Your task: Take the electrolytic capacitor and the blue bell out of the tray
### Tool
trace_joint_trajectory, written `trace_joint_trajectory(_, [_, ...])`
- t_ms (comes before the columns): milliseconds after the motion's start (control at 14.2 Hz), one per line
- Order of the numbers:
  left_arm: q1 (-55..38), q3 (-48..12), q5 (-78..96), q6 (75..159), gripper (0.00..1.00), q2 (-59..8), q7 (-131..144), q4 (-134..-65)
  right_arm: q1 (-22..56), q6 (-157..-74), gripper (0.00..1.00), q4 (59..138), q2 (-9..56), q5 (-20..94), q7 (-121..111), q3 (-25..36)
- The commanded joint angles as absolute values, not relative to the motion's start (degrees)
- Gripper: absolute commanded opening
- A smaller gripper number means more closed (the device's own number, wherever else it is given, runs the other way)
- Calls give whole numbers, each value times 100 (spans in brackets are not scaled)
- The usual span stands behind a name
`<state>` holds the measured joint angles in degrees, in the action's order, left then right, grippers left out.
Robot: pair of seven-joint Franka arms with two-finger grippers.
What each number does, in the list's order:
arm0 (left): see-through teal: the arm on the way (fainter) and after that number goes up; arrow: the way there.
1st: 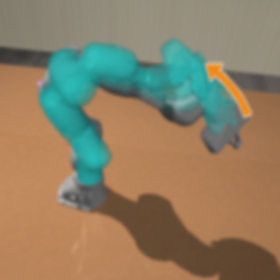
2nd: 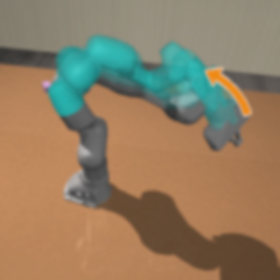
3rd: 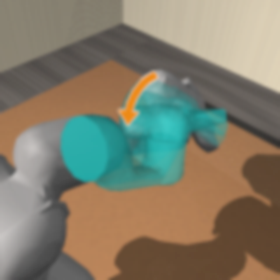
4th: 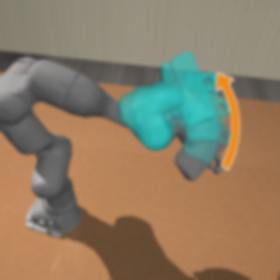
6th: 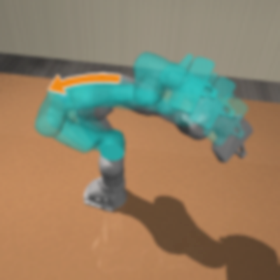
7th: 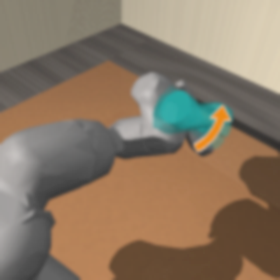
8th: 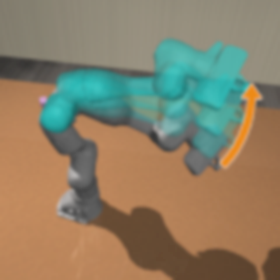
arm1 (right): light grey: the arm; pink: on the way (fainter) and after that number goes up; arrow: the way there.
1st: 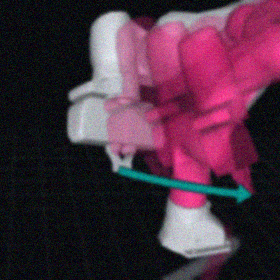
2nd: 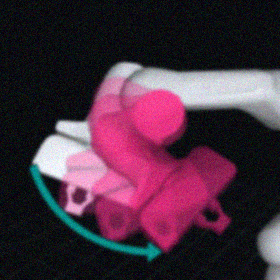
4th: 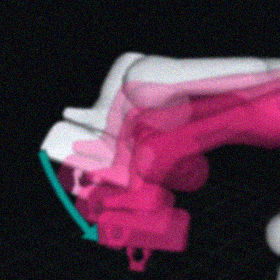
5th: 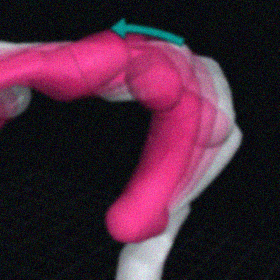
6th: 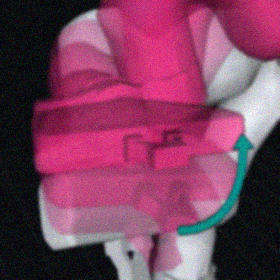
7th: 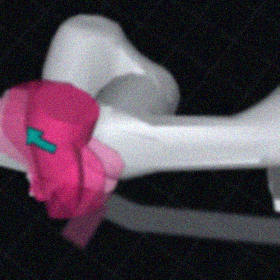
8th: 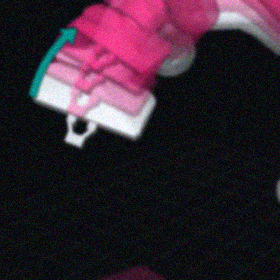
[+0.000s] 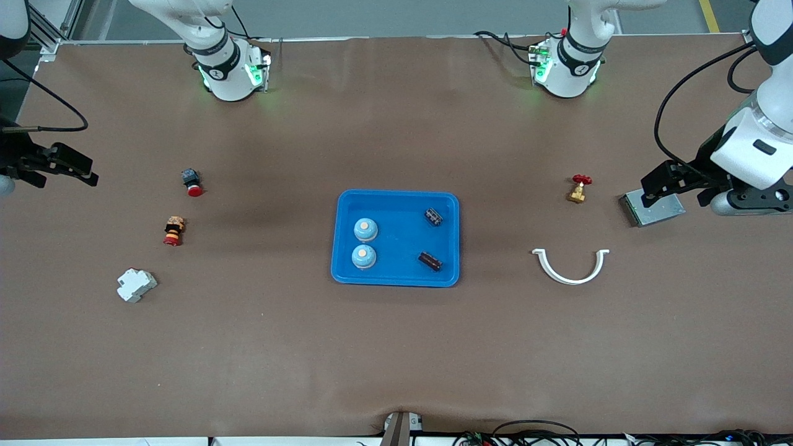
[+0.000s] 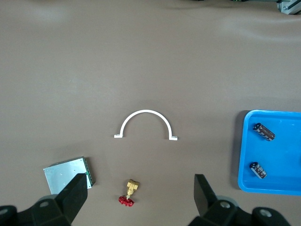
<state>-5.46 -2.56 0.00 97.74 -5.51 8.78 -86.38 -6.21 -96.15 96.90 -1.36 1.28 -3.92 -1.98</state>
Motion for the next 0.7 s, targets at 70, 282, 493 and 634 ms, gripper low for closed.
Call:
trace_joint_trajectory(70, [-545, -211, 105, 9712, 100, -615, 879, -8543, -195, -10044, 100, 10343, -299, 149, 541, -246])
trace_joint_trajectory(282, [-457, -220, 272, 9703, 100, -633, 1036, -8552, 455, -10704, 100, 10906, -299, 149, 1359, -246])
trace_joint_trajectory(493, [-545, -255, 264, 9668, 100, -642, 1396, -8561, 1139, -11020, 100, 11073, -255, 141, 2176, -246])
trace_joint_trajectory(634, [-589, -281, 272, 9659, 100, -685, 1563, -8552, 1790, -11528, 100, 11458, -202, 141, 3439, -246])
